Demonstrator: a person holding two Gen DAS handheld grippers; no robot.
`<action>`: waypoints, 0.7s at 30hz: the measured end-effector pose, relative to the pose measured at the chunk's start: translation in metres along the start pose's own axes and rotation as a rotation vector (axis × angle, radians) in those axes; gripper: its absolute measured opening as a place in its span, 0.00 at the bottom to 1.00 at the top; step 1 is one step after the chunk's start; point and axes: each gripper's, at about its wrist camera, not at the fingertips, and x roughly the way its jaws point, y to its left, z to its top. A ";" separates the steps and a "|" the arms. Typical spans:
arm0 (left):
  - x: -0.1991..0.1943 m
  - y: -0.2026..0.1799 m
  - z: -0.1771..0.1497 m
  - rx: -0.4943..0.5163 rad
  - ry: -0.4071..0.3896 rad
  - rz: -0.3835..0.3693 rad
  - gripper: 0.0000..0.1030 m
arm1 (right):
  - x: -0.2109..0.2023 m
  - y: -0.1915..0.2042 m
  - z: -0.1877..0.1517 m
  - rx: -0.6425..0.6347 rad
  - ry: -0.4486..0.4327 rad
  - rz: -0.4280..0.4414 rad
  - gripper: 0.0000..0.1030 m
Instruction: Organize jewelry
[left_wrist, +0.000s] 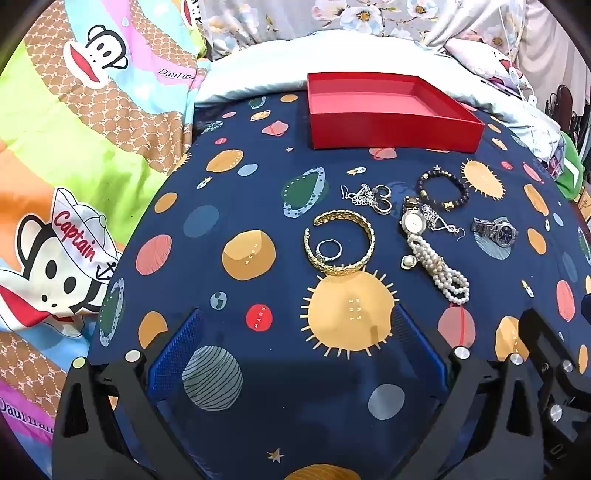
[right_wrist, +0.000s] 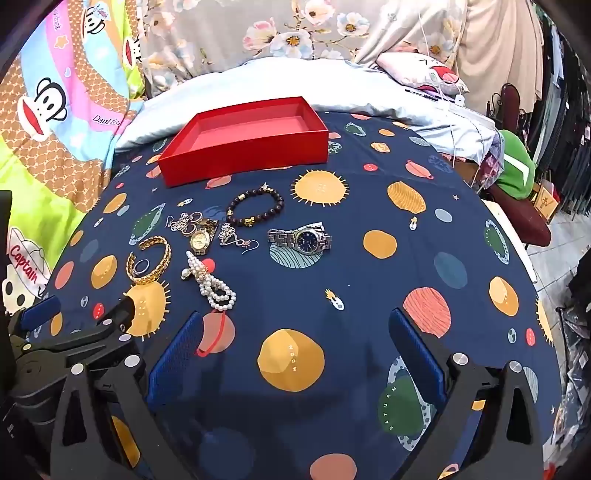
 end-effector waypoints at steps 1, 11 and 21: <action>0.000 0.000 0.000 -0.001 0.004 -0.002 0.95 | 0.000 -0.002 0.000 0.015 0.001 0.025 0.95; -0.001 -0.002 -0.001 -0.008 0.004 0.004 0.95 | -0.002 -0.002 -0.001 0.004 0.001 0.016 0.95; 0.003 0.009 -0.005 -0.025 0.015 -0.012 0.95 | -0.002 0.005 -0.003 -0.002 0.002 0.007 0.95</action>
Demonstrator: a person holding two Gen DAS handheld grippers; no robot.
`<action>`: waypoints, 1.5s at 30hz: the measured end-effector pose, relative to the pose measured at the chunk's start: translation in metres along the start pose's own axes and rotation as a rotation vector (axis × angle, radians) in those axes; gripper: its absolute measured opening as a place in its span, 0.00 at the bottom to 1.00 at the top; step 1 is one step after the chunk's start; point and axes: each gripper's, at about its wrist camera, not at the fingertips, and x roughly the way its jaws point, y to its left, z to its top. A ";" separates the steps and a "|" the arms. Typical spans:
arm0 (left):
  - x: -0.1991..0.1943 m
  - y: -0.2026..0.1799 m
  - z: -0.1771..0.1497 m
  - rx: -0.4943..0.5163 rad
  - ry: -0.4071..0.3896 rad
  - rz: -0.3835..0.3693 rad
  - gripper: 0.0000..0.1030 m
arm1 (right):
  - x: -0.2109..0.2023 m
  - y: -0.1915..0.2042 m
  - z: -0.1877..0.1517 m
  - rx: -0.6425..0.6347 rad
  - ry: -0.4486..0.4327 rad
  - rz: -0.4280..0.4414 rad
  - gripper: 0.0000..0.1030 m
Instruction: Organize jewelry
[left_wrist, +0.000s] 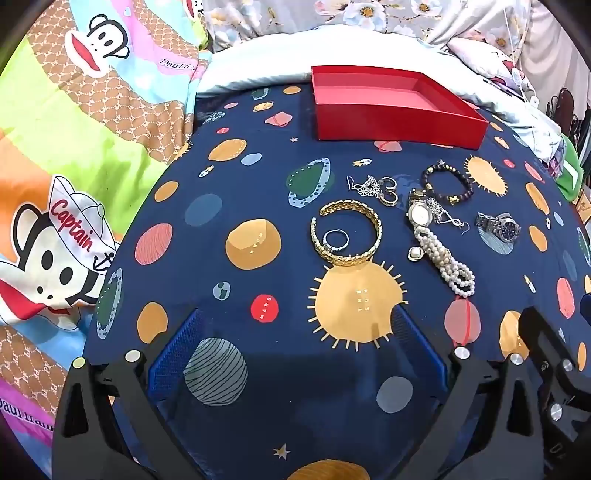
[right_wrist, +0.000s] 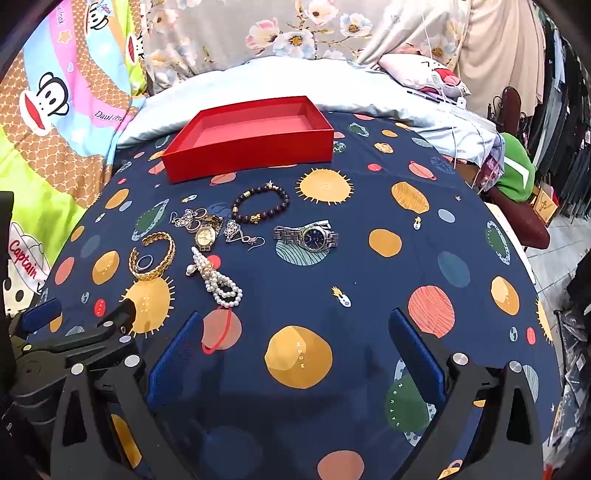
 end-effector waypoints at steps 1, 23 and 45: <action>0.000 0.000 0.000 -0.001 0.002 0.000 0.95 | 0.000 -0.001 0.000 -0.001 0.001 0.000 0.95; 0.004 0.003 -0.001 -0.008 0.011 0.003 0.95 | 0.001 0.004 -0.001 -0.008 0.003 -0.001 0.95; 0.003 0.002 -0.001 -0.009 0.012 0.008 0.95 | 0.001 0.003 -0.001 -0.007 0.004 0.000 0.95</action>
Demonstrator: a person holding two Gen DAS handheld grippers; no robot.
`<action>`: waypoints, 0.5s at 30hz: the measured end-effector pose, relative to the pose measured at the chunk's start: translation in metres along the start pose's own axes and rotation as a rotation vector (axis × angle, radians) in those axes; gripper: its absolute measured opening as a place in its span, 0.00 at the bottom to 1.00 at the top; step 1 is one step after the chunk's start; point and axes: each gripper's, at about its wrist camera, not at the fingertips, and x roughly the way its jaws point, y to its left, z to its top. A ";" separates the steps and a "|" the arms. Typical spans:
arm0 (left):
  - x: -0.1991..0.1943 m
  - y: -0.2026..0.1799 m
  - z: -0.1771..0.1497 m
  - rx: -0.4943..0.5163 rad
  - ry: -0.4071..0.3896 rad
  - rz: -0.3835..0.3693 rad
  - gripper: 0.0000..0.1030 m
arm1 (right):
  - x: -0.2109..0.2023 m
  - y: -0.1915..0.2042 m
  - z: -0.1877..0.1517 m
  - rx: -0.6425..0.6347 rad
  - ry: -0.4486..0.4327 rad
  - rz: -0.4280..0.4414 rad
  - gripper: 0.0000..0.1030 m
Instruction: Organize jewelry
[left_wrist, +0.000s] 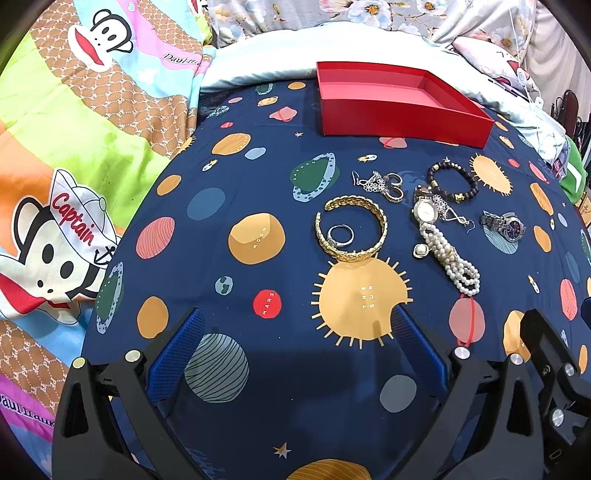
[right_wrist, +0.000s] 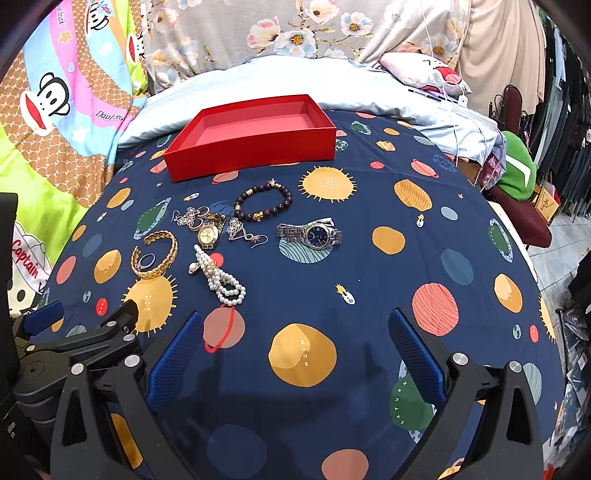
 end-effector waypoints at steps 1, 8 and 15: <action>0.000 0.000 0.000 0.000 0.000 0.000 0.95 | 0.000 0.000 0.000 0.000 0.000 0.001 0.95; 0.000 0.000 -0.001 -0.001 0.003 0.000 0.95 | 0.000 0.001 0.000 -0.001 0.000 0.000 0.95; 0.001 0.000 -0.001 -0.002 0.004 0.001 0.95 | 0.000 0.001 -0.001 0.001 0.001 0.001 0.95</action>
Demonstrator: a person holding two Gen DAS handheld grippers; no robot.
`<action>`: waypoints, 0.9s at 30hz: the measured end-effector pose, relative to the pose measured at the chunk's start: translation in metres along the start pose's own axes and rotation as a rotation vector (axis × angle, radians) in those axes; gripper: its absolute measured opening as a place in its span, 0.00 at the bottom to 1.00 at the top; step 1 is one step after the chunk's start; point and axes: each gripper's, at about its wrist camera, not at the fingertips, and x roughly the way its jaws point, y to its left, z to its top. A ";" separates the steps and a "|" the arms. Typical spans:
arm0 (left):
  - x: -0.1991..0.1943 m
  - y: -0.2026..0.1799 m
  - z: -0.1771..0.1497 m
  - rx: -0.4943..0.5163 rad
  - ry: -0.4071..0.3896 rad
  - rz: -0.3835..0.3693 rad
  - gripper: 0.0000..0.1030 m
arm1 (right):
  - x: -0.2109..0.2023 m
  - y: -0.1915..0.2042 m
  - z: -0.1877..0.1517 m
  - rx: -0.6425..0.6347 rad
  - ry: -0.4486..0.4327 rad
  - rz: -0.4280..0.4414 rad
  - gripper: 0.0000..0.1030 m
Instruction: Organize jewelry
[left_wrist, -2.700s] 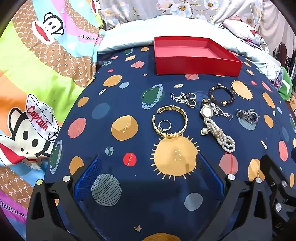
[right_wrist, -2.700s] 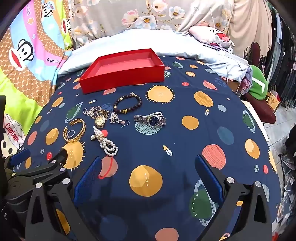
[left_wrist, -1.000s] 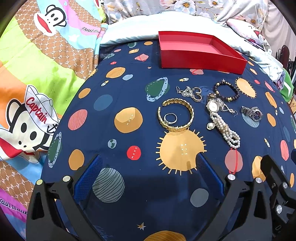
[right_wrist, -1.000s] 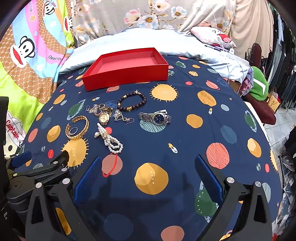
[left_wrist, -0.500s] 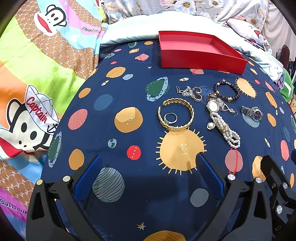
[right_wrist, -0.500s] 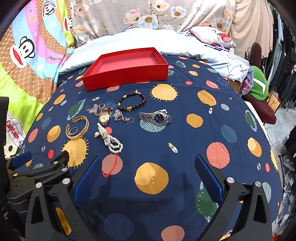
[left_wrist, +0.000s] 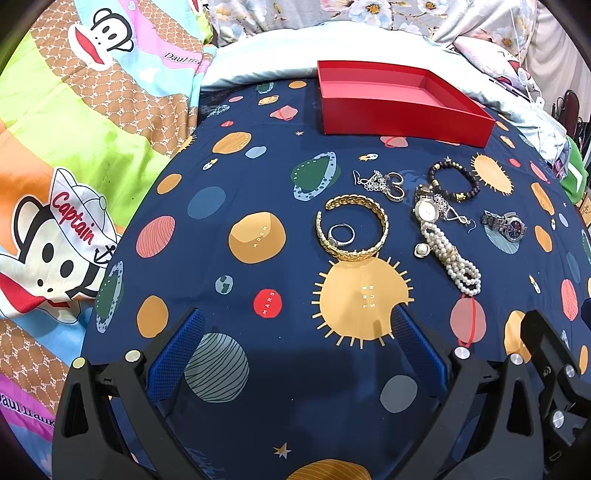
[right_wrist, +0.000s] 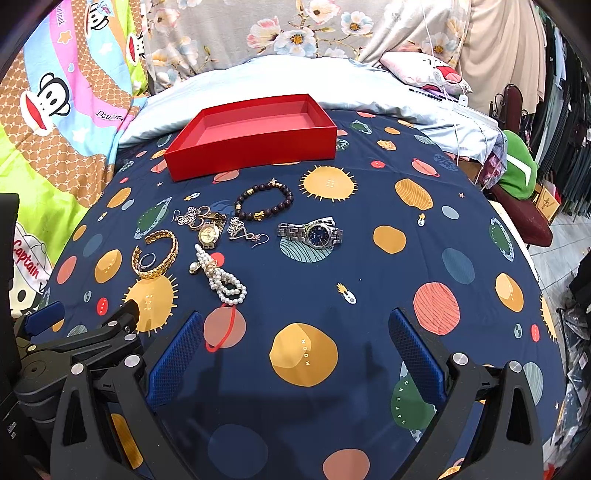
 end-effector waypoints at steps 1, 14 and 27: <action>0.000 0.000 0.000 0.000 0.000 0.000 0.95 | 0.000 -0.001 0.000 0.001 0.001 0.001 0.95; 0.000 0.000 -0.001 -0.001 0.002 -0.001 0.95 | 0.000 -0.001 0.000 0.002 0.001 0.003 0.95; 0.006 0.008 0.002 -0.028 0.015 -0.035 0.95 | 0.009 -0.002 0.001 -0.022 0.013 0.016 0.95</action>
